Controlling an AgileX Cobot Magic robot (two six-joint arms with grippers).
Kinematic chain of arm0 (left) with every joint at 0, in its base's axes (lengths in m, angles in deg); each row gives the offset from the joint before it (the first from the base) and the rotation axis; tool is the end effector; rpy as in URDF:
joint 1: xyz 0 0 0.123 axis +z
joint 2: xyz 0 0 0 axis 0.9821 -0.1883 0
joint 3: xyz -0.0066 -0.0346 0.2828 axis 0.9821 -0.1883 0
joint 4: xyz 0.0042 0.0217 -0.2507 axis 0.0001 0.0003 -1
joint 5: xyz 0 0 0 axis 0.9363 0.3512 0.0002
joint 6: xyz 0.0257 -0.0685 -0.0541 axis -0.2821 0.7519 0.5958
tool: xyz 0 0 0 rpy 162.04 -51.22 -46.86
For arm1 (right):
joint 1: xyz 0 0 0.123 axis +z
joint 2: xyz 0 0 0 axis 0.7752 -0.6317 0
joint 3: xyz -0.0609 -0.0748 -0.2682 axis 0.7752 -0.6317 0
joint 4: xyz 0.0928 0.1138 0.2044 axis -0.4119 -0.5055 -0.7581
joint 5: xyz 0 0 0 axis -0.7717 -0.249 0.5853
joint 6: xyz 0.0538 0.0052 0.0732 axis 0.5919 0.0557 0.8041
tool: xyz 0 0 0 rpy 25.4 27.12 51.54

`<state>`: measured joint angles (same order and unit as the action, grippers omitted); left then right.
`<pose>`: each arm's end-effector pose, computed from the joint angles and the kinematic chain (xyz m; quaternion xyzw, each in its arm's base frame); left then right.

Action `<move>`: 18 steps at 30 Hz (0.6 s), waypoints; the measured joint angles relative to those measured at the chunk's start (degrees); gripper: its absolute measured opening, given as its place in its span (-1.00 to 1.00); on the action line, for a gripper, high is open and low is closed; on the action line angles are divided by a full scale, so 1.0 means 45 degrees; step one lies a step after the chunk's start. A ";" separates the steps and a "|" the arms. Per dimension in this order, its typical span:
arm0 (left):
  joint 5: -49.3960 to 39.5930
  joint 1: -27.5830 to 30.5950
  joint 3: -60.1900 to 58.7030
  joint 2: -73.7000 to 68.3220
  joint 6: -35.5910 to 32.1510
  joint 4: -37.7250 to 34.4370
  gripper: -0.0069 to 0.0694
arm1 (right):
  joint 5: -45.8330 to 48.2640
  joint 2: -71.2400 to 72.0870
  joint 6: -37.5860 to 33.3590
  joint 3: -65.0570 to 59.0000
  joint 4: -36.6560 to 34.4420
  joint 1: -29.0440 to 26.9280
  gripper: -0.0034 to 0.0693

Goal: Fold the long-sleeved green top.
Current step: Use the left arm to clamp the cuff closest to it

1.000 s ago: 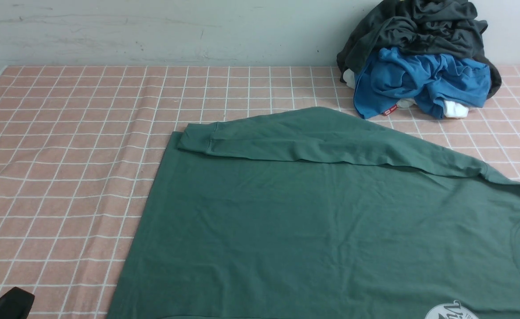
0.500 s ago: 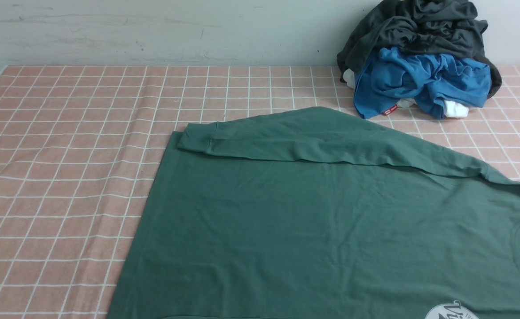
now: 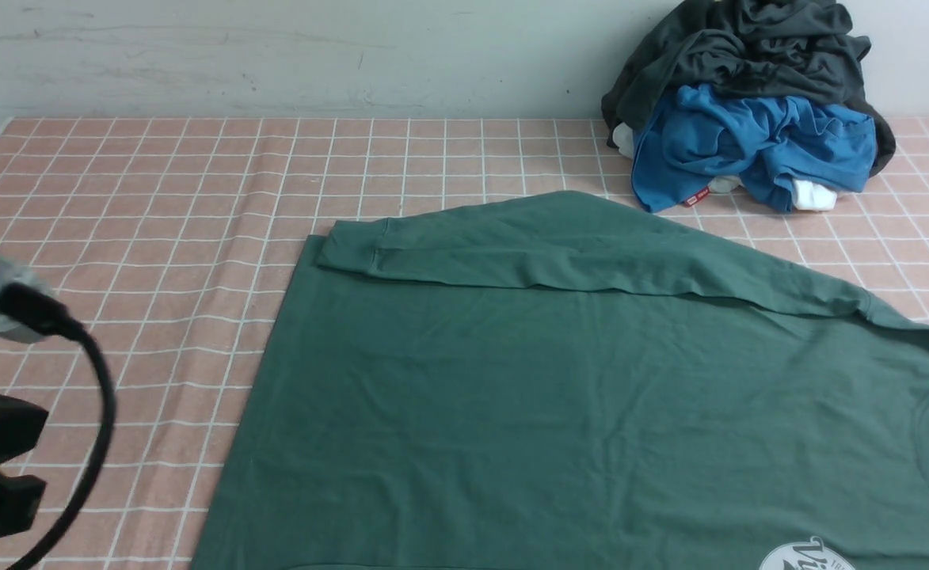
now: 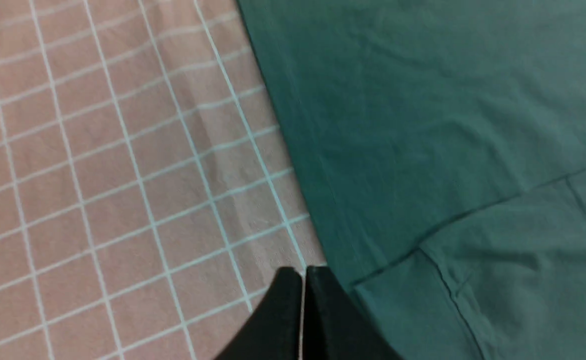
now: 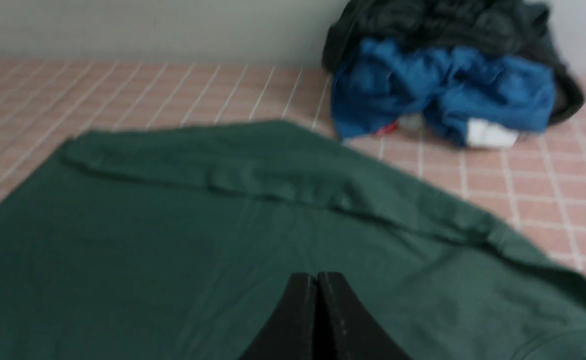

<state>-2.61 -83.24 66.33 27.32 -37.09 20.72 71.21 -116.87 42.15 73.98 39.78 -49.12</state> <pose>0.1417 -0.0243 0.3253 0.1984 0.9217 -0.0355 0.3315 0.1226 0.0290 0.3311 -0.0785 0.8734 0.1311 0.4625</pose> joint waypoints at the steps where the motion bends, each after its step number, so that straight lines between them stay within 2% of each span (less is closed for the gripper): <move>1: -0.0036 -0.0193 0.0000 -0.0287 0.0103 0.0116 -0.83 | 0.0148 -0.0100 0.0000 0.0058 0.0029 0.0103 -0.94; 2: -0.0254 -0.1024 0.0000 -0.0920 0.0435 0.0474 -0.83 | 0.1424 -0.0896 0.0000 0.0463 0.0098 0.0561 -0.94; 3: -0.0281 -0.1132 0.0000 -0.1095 0.0498 0.0512 -0.83 | 0.1557 -0.0974 0.0000 0.0495 0.0115 0.0683 -0.94; 5: -0.0493 -0.2618 0.0000 -0.2134 0.0745 0.0828 -0.82 | 0.3294 -0.1828 0.0000 0.0684 0.0222 0.1434 -0.94; 9: -0.0510 -0.4292 0.0011 -0.3616 0.0816 0.1140 -0.76 | 0.5514 -0.2576 0.0000 0.0684 0.0426 0.2542 -0.94; 11: -0.0510 -0.4701 0.0011 -0.4008 0.0829 0.1241 -0.72 | 0.5901 -0.2655 0.0000 0.0684 0.0536 0.2771 -0.94; 13: -0.0488 -0.5386 0.0025 -0.5121 0.0840 0.1342 -0.57 | 0.6141 -0.2680 0.0000 0.0698 0.0837 0.3209 -0.94; 16: -0.0392 -0.5737 0.0069 -0.6154 0.0843 0.1354 -0.37 | 0.6052 -0.2680 0.0000 0.0722 0.1032 0.3291 -0.94; 18: -0.0037 -0.5839 0.0096 -0.7437 0.0854 0.1379 -0.13 | 0.5783 -0.2680 0.0000 0.0722 0.1175 0.3300 -0.94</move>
<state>-2.77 -109.51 66.76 -6.15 -33.25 26.92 97.23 -128.93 42.15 77.23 45.07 -34.27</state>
